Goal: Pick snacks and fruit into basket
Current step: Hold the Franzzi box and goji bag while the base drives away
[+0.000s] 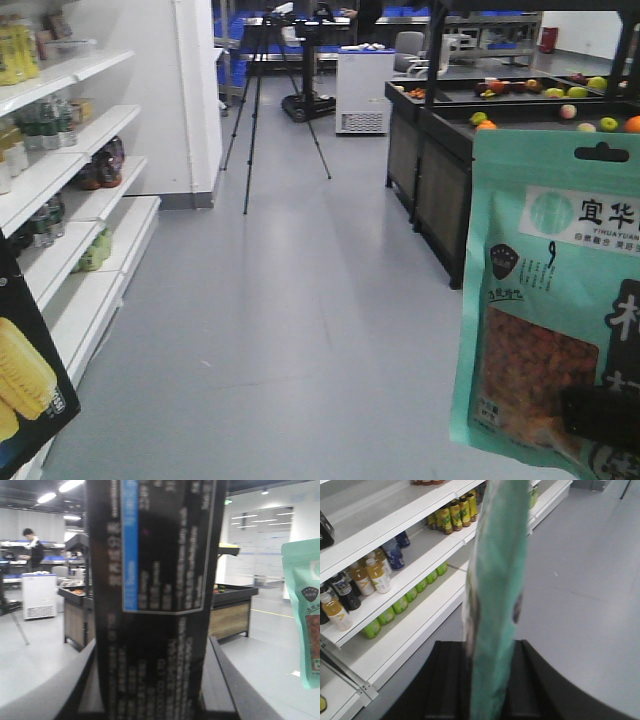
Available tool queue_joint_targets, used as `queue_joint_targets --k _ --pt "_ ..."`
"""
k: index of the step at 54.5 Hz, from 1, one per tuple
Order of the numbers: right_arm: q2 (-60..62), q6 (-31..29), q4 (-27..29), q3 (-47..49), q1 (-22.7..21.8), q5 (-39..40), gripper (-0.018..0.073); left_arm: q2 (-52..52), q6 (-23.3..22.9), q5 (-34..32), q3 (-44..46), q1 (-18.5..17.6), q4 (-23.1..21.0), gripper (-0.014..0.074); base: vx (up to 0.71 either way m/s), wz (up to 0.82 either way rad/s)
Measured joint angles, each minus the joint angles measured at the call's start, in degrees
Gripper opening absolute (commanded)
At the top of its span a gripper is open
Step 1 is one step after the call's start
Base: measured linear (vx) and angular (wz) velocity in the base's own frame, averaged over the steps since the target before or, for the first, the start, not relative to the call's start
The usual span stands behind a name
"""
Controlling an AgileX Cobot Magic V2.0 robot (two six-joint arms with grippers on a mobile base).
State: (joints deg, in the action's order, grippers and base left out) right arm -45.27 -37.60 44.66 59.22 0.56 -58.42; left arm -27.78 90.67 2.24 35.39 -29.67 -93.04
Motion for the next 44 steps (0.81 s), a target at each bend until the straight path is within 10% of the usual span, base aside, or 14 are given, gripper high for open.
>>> queue_joint_targets --k 44 --pt "0.00 0.00 -0.05 0.00 0.00 0.00 -0.0008 0.00 0.00 0.00 0.00 0.00 0.00 -0.0007 0.25 -0.42"
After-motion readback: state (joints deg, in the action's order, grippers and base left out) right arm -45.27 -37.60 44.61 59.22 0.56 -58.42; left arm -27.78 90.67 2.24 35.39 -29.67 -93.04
